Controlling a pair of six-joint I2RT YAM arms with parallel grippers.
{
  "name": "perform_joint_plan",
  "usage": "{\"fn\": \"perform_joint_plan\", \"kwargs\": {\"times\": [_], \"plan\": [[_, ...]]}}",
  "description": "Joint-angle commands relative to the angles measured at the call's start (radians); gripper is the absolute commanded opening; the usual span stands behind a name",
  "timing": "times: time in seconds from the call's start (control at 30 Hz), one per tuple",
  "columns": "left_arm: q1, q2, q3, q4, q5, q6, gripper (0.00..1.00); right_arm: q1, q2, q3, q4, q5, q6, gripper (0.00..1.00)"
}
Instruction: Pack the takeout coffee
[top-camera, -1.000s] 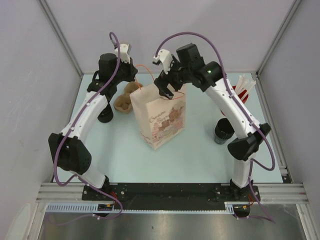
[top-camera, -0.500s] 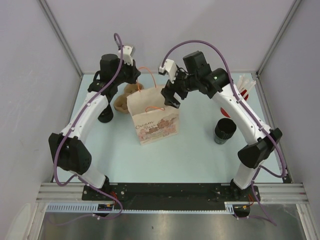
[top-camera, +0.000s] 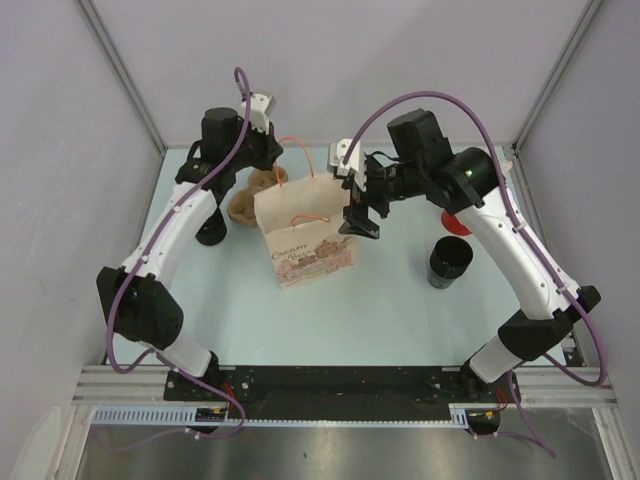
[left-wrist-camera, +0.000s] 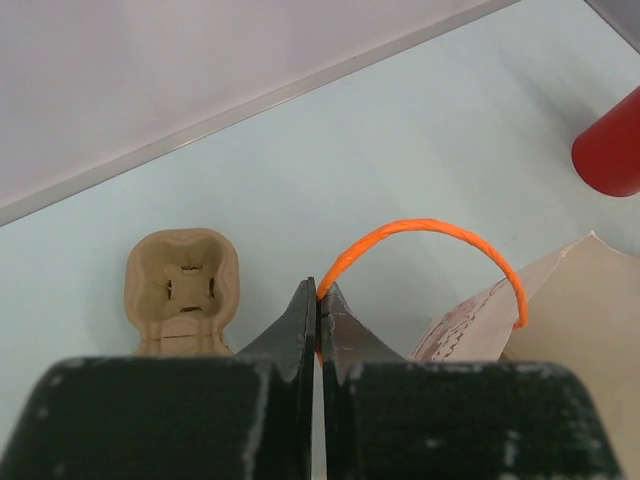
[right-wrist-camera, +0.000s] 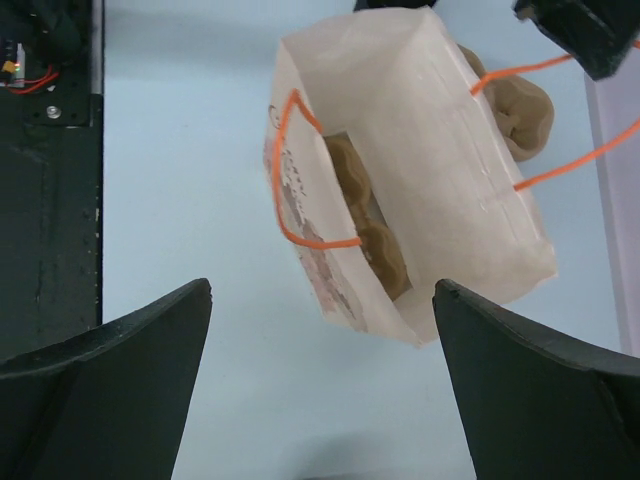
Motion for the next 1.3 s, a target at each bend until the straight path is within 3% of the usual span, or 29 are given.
{"fn": "perform_joint_plan", "kwargs": {"times": [0.0,0.27,0.47,0.57,0.6,0.63,1.03,1.27], "plan": [[-0.008,-0.035,0.057,0.0,0.023,0.007,0.0,0.055,-0.019,-0.024,0.047,-0.024,0.025,0.95],[-0.012,-0.036,0.07,-0.019,0.029,0.005,0.0,0.098,0.044,-0.006,0.121,-0.003,0.092,0.73],[-0.017,-0.033,0.077,-0.029,0.036,0.011,0.0,0.115,0.059,-0.021,0.142,0.016,0.1,0.5],[-0.022,-0.035,0.082,-0.034,0.044,0.013,0.0,0.116,0.059,-0.022,0.148,0.025,0.105,0.26],[-0.023,-0.035,0.085,-0.034,0.046,0.016,0.0,0.118,0.056,-0.022,0.15,0.032,0.106,0.05],[-0.026,-0.029,0.093,-0.042,0.05,0.015,0.0,0.117,0.055,-0.016,0.156,0.057,0.111,0.0],[-0.071,0.056,0.447,-0.131,0.098,0.024,0.0,0.052,0.024,0.263,0.178,0.187,0.2,0.0],[-0.077,0.093,0.513,-0.138,0.11,0.011,0.0,0.046,0.021,0.24,0.188,0.186,0.21,0.0]]}}
